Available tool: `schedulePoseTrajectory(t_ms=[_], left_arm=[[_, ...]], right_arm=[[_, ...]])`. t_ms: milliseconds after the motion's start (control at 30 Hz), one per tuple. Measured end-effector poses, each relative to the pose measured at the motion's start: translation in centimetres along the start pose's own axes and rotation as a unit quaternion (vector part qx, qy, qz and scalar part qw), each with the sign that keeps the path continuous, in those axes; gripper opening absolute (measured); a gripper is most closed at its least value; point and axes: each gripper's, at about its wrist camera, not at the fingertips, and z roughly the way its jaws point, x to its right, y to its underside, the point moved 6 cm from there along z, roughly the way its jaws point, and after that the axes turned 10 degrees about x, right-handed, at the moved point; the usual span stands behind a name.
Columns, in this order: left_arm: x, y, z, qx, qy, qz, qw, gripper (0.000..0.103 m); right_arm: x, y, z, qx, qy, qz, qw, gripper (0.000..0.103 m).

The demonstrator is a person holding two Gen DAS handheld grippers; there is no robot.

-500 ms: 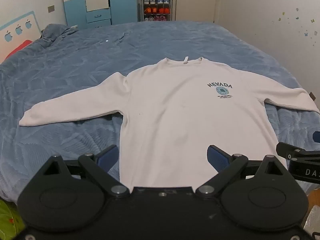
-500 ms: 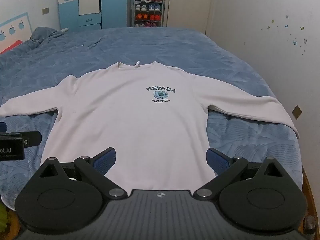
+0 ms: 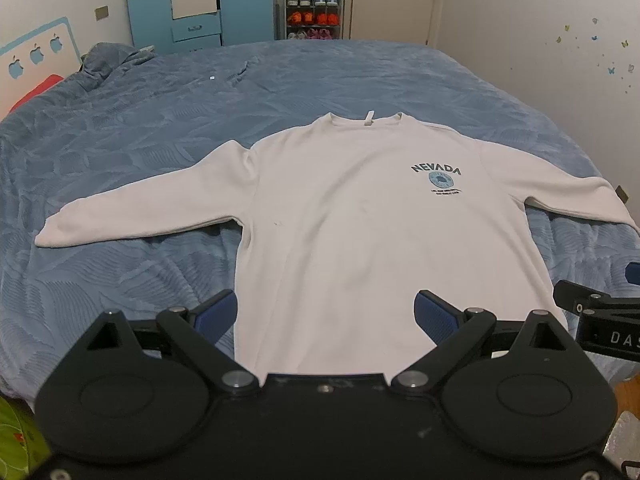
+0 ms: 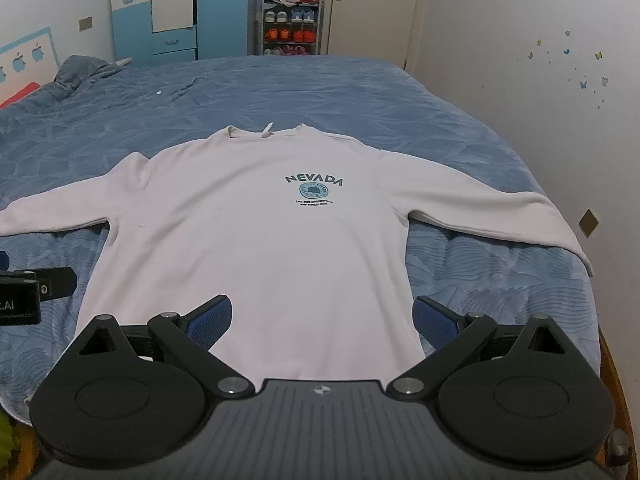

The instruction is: Fold small clothes

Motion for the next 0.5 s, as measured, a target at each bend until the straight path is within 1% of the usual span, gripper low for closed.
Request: schedulePoseTrajectory(t_ms=[500], left_arm=[[0.18, 0.12, -0.05, -0.002, 0.001, 0.003, 1.0, 0.098]], right_arm=[[0.22, 0.03, -0.01, 0.001, 0.001, -0.003, 1.0, 0.103]])
